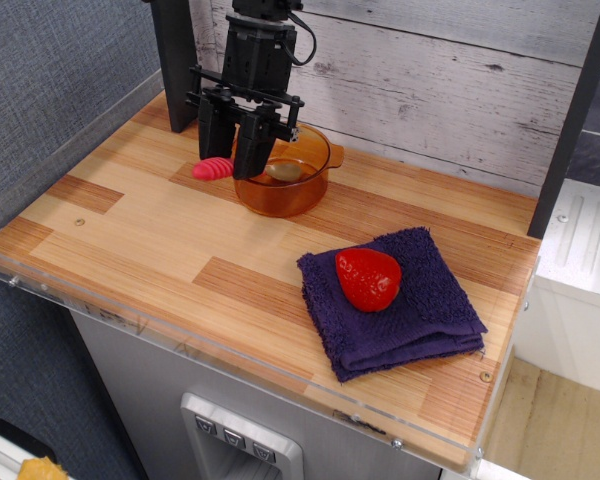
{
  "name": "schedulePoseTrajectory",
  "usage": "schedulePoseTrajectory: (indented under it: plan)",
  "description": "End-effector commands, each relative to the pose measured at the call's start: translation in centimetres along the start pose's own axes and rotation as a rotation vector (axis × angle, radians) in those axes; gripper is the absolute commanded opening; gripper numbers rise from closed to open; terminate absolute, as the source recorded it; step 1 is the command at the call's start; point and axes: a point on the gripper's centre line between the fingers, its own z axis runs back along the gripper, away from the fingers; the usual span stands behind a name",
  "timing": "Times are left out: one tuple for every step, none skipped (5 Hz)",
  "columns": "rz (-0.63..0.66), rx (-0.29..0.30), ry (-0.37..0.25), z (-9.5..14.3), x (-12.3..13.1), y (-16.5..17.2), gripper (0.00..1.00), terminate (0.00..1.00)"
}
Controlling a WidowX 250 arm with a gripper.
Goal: Put the spoon into the bowl
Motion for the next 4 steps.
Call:
schedulePoseTrajectory:
  plan:
    - [-0.002, 0.018, -0.058, 2.4, 0.0, 0.2, 1.00, 0.00]
    - [-0.002, 0.026, -0.079, 3.0, -0.4, 0.1, 1.00, 0.00]
    - [-0.006, 0.039, -0.110, 4.0, -0.9, 0.0, 1.00, 0.00]
    - [-0.034, 0.034, -0.153, 4.7, -1.7, -0.3, 1.00, 0.00]
